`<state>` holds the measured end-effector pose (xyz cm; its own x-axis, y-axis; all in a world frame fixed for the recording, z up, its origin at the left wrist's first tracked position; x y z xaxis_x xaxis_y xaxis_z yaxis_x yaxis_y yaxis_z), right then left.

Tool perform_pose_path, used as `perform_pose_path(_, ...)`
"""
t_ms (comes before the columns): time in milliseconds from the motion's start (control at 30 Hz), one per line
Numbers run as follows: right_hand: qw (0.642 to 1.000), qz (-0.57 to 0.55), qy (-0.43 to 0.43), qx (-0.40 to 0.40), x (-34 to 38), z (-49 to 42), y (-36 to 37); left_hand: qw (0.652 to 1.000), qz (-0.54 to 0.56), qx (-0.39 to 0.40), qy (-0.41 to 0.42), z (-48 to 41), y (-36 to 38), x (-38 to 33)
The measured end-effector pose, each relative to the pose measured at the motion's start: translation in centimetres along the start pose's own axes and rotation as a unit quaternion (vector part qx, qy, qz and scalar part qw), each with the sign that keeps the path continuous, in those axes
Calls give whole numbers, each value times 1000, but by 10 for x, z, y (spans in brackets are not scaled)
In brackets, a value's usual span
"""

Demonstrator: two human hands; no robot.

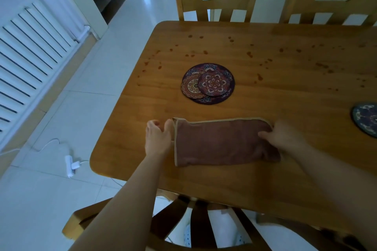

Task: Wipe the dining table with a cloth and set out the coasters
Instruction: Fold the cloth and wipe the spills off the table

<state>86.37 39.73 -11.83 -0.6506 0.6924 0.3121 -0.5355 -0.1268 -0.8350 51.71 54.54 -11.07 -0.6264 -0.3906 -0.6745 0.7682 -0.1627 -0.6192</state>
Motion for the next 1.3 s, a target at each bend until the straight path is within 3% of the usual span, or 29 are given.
perform_pose_path(167,995,-77,-56,-7,54,15,11,997,-9,-78,-6,-4,-25,29)
perform_pose_path(233,976,-180,-111,51,97,28,22,995,-14,-100,-7,-8,-35,36)
perform_pose_path(300,952,-210,-178,131,140,44,39,993,-22,-116,-2,-13,-43,41)
perform_pose_path(333,951,-182,-219,123,157,50,42,992,-25,-123,2,-16,-47,43)
perform_pose_path(400,955,-51,-293,4,175,50,42,988,-51,-144,16,-23,-56,49)
perform_pose_path(467,917,80,-382,-85,183,52,54,980,-105,-170,29,-29,-64,54)
perform_pose_path(567,862,190,-469,18,171,52,105,965,-194,-175,22,-44,-71,68)
perform_pose_path(733,871,220,-438,-12,176,42,126,940,-299,-162,41,-56,-62,94)
perform_pose_path(1133,877,217,-424,-66,337,-38,151,929,-300,-210,60,-54,-63,92)
perform_pose_path(1300,861,224,-451,-68,385,-31,170,938,-277,-196,64,-54,-62,92)
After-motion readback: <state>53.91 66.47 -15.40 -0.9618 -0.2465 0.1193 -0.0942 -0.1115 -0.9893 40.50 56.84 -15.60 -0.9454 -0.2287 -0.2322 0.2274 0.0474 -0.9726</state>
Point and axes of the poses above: each hand's wrist, its own z-axis away from the middle knuckle, its own y-axis out of the palm, x = y × z, the point moved 7 cm from there along -z, towards the middle knuckle, and after that the axes turned 7 degrees about -y, right-handed, at the moved point
